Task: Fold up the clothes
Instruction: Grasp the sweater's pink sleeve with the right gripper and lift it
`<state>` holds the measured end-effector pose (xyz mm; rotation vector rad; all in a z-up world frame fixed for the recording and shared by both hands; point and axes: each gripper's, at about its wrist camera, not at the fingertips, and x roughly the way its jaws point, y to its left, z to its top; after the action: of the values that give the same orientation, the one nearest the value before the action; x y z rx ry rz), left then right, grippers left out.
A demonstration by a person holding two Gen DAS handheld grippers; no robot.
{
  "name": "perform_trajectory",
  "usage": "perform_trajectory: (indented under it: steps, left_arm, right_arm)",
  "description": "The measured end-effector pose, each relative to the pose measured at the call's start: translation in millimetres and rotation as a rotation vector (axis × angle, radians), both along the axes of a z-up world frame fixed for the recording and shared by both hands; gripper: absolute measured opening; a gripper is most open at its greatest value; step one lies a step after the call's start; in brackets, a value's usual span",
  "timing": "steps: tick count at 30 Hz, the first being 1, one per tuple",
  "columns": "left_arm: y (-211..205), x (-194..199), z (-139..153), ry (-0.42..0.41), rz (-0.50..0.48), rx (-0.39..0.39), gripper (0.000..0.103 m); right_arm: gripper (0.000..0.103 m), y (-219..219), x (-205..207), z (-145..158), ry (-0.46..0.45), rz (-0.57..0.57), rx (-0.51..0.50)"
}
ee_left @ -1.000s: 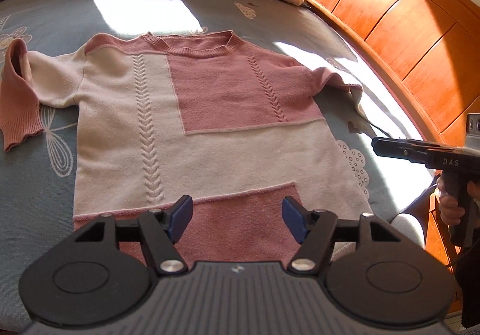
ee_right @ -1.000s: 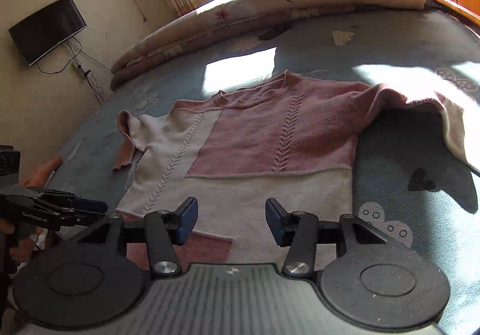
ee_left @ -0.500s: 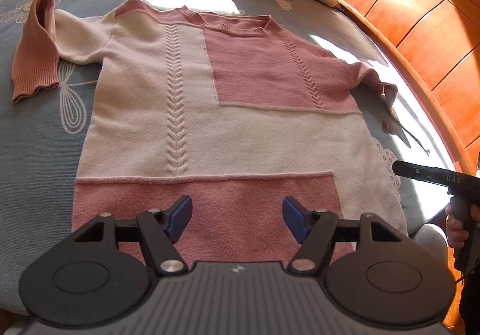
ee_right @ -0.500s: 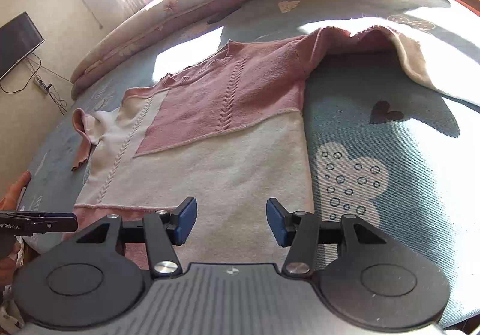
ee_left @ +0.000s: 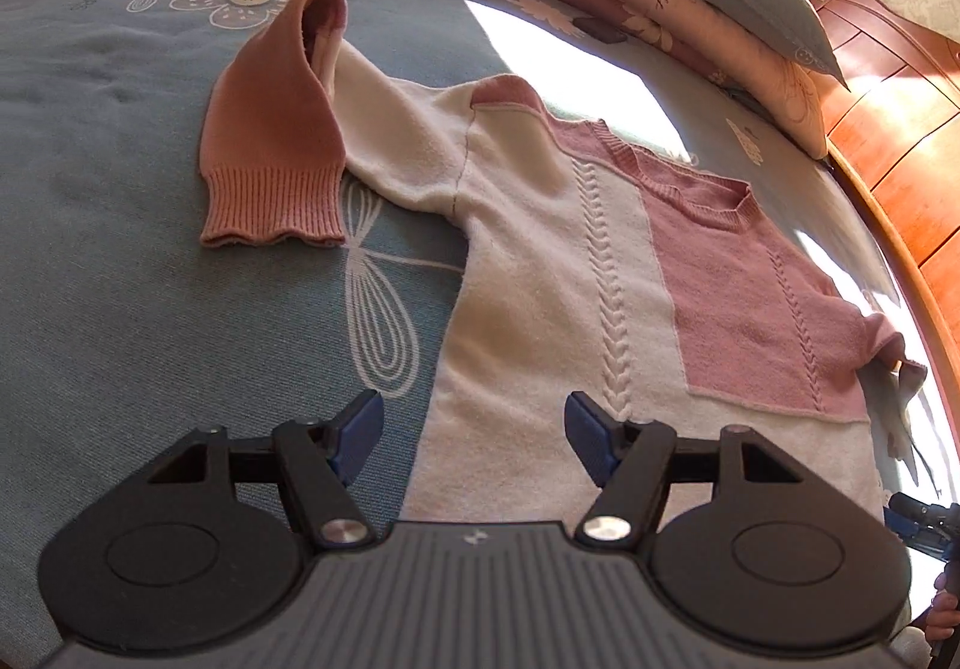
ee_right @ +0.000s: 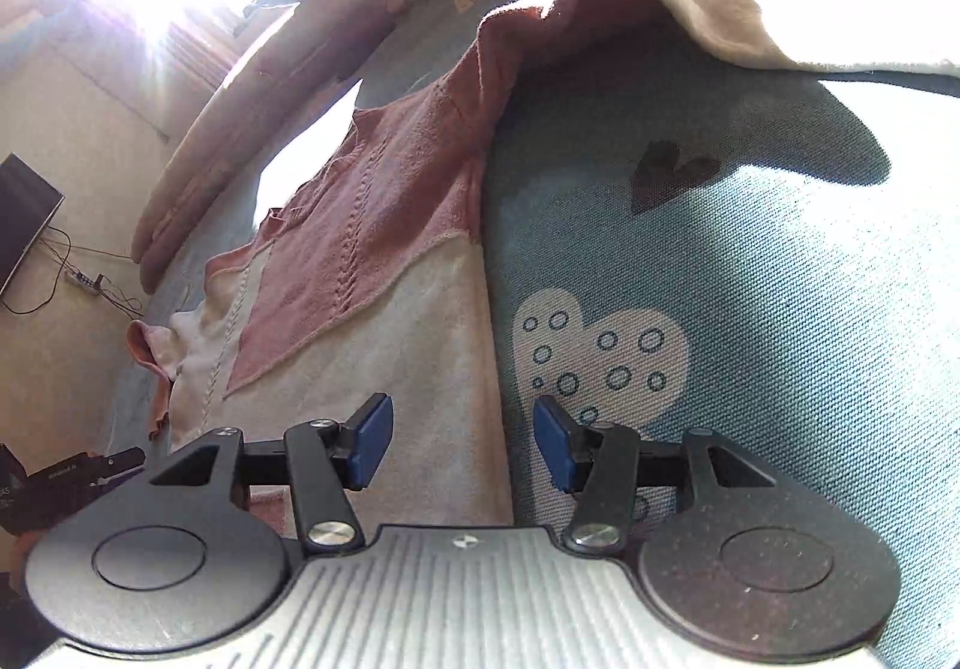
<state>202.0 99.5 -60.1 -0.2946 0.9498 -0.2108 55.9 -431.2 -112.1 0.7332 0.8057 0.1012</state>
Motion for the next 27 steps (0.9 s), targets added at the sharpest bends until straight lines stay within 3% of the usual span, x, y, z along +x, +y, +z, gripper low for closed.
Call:
perform_trajectory:
  steps: [5, 11, 18, 22, 27]
  left_arm:
    - [4, 24, -16, 0.028, 0.009, -0.060, 0.067]
    - [-2, 42, -25, 0.000, -0.025, -0.083, 0.068]
    - [-14, 68, -26, -0.032, -0.079, -0.070, 0.068]
    - [-22, 75, -26, -0.041, -0.137, -0.072, 0.066]
    - [-21, 58, -26, -0.042, -0.278, -0.090, 0.066]
  right_arm:
    - [0.057, -4, 24, -2, -0.005, 0.007, 0.019]
    - [0.057, -9, 47, -11, -0.022, 0.016, 0.094]
    - [0.057, -9, 67, -15, -0.056, 0.066, 0.123]
    - [0.057, -11, 76, -16, -0.060, 0.066, 0.147]
    - [0.057, -4, 70, -17, -0.065, 0.211, 0.155]
